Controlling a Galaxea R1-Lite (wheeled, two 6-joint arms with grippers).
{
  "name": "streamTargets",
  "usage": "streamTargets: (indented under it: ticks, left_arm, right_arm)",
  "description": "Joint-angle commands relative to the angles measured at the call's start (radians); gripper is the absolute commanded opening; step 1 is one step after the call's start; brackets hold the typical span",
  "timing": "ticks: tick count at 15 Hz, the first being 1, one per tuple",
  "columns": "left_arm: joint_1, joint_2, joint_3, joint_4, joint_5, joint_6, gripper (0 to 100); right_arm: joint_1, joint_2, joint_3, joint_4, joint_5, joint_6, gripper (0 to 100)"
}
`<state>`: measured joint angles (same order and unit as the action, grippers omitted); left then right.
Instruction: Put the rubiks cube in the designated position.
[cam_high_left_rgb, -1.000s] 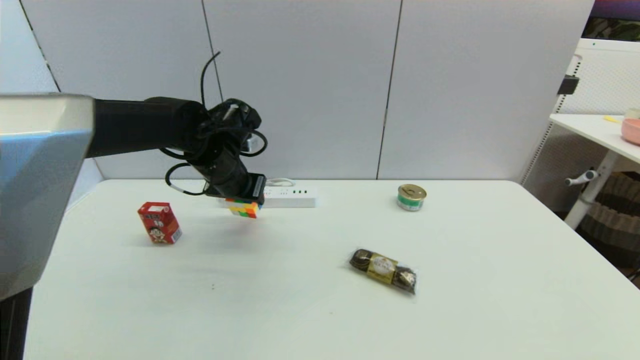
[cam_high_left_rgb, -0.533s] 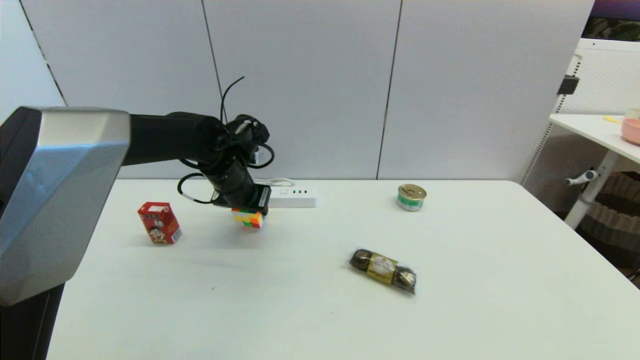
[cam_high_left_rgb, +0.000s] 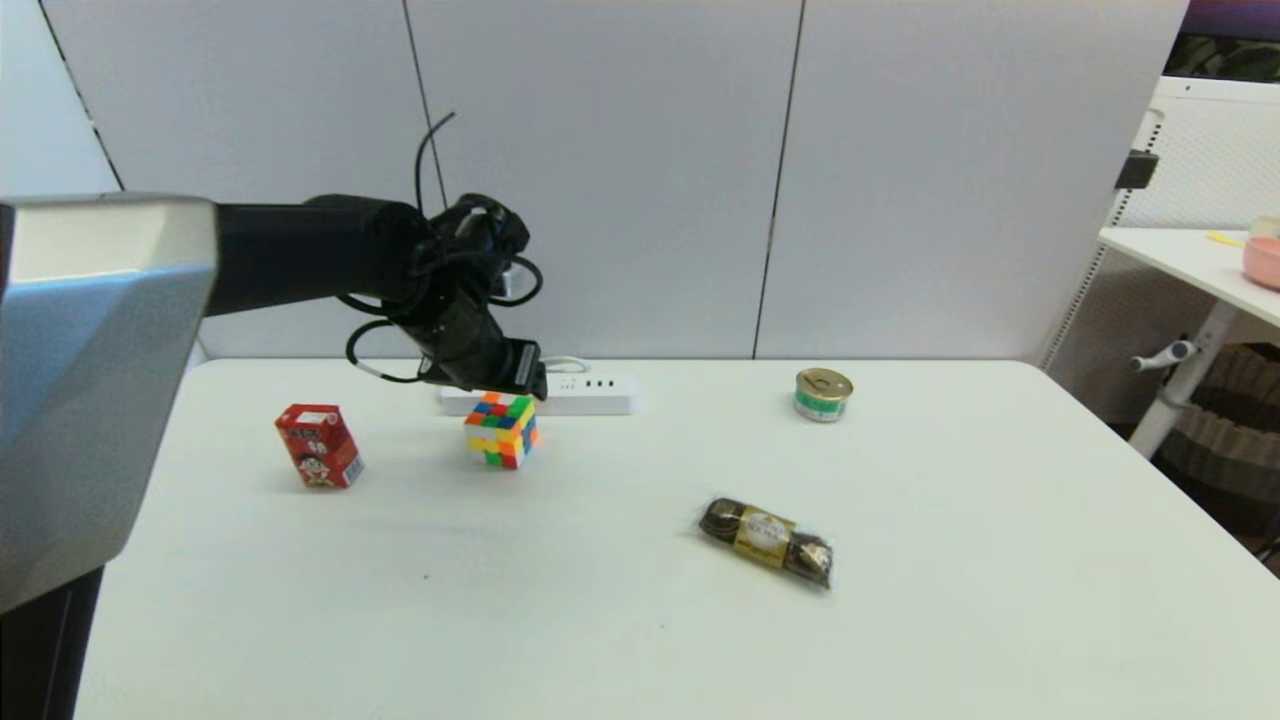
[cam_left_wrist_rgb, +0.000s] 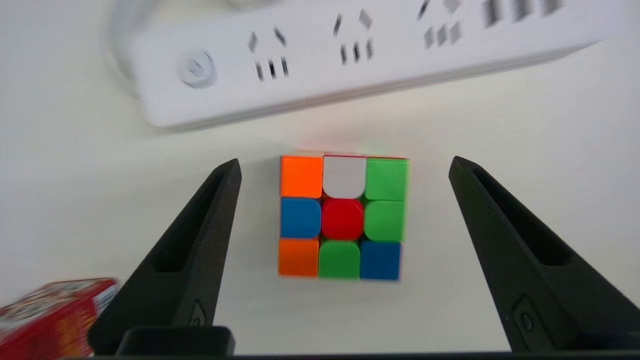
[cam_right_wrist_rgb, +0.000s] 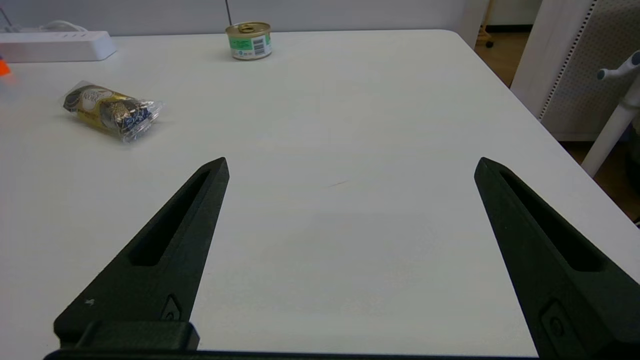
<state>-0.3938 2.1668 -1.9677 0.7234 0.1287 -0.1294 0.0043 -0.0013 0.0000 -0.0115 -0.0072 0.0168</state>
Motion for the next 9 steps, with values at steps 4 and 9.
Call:
streamTargets:
  ticks: [4,9]
  left_arm:
    - [0.067,-0.571,0.013,-0.015,0.104,0.218,100]
    - [0.254,-0.989,0.503,-0.271,0.063,0.277,100]
  right_arm:
    - [0.0,0.001,0.0,-0.001,0.0,0.0,100]
    - [0.0,0.001,0.0,-0.001,0.0,0.0,100]
